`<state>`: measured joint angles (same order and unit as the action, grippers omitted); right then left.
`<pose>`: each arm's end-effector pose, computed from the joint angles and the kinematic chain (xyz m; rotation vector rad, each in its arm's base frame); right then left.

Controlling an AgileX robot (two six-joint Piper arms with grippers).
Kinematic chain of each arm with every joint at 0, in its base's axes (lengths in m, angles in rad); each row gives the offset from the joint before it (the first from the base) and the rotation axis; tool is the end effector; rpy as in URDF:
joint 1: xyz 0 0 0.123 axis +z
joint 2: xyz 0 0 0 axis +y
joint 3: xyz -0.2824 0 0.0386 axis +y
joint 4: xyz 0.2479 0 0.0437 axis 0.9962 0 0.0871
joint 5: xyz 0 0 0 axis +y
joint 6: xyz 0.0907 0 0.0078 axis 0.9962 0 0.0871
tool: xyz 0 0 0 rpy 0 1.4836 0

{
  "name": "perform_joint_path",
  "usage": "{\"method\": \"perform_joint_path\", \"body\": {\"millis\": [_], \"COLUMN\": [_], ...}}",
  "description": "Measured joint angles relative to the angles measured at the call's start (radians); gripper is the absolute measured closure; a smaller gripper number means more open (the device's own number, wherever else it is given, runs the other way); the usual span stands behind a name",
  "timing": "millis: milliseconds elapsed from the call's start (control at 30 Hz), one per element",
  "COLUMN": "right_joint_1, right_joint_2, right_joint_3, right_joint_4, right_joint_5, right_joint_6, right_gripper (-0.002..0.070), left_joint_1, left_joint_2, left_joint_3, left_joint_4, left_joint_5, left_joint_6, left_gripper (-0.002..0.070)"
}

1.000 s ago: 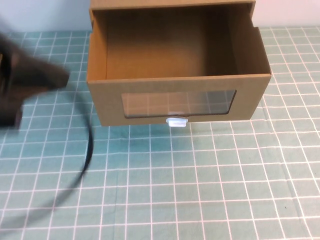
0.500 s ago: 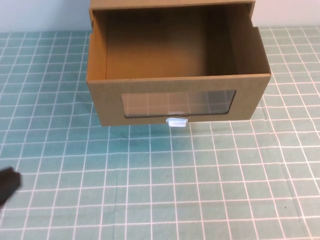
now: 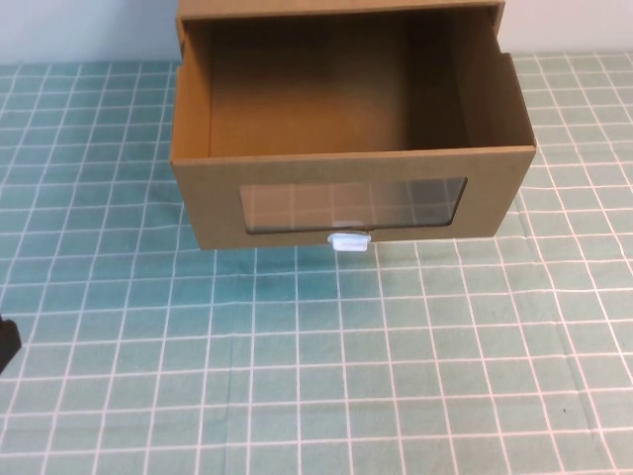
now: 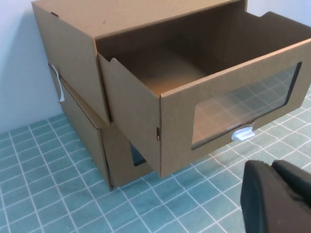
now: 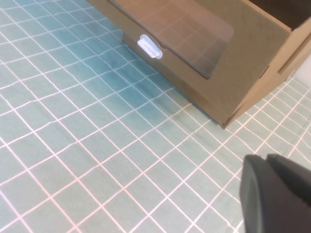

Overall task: Open the shoe box
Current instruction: 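Pull the top drawer of the cardboard box fully open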

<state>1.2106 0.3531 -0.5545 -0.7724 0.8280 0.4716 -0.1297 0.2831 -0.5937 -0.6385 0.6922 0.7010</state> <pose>0.0633 0.0351 0.3207 -0.8658 1.6863 0.2242 0.0401 -0.0402 0.3404 0.5484 1.6679 -0.3050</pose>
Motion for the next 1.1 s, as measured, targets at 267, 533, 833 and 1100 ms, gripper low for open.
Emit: {"method": "perform_joint_path", "body": {"millis": [267,533,833,1100], "right_joint_1": [0.0,0.0,0.0,0.0], "right_joint_2": [0.0,0.0,0.0,0.0], "right_joint_3": [0.0,0.0,0.0,0.0], "right_joint_4": [0.0,0.0,0.0,0.0], "right_joint_5": [0.0,0.0,0.0,0.0], "right_joint_6": [0.0,0.0,0.0,0.0], "right_gripper": [0.0689,0.0689,0.0689,0.0689], "left_joint_1": [-0.047,-0.049,-0.049,-0.049], "left_joint_2": [-0.075,-0.203,-0.293,-0.294], "left_joint_3": [0.05,0.248,0.441,0.589], "left_joint_4": [0.081,0.351,0.574,0.661], "left_joint_5": [-0.17,-0.433,-0.488,-0.368], "left_joint_6": [0.0,-0.129,-0.313,-0.539], "left_gripper": [0.068,0.068,0.068,0.068]}}
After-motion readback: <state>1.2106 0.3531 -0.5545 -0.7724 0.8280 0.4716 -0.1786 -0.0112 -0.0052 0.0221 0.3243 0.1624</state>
